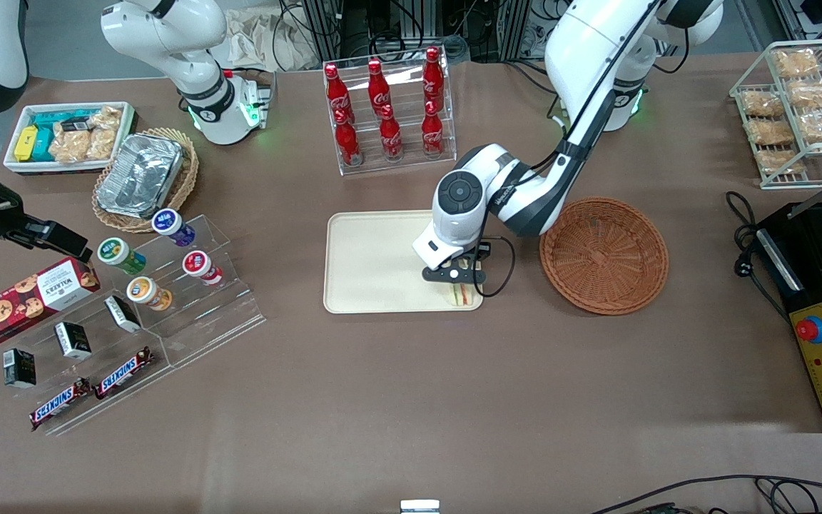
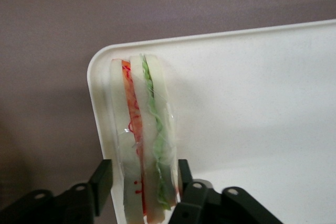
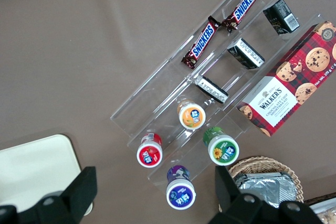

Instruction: Place sandwich from basket to tray

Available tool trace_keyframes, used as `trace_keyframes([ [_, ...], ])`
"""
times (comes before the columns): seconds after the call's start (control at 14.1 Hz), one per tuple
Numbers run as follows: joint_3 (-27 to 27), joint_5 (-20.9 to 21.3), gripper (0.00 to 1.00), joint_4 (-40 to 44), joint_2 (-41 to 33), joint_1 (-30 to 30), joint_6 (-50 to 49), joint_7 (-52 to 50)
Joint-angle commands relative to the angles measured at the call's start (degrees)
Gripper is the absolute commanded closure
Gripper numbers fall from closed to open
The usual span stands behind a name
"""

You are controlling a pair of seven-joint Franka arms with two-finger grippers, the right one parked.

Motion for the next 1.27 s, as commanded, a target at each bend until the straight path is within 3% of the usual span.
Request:
trace_keyframes([
  [0.0, 0.86, 1.30, 0.01, -0.49, -6.15, 1.82, -6.12, -0.08],
  [0.21, 0.78, 1.83, 0.01, -0.13, -12.92, 5.95, -14.40, 10.00],
  [0.5, 0.69, 1.47, 0.02, 0.13, -21.97, 16.13, -24.95, 22.83],
  [0.78, 0.43, 0.86, 0.02, 3.11, -27.70, 27.73, -35.05, 45.51],
  [1.2, 1.30, 0.51, 0.01, 11.55, -28.06, 34.35, -41.84, 47.22],
])
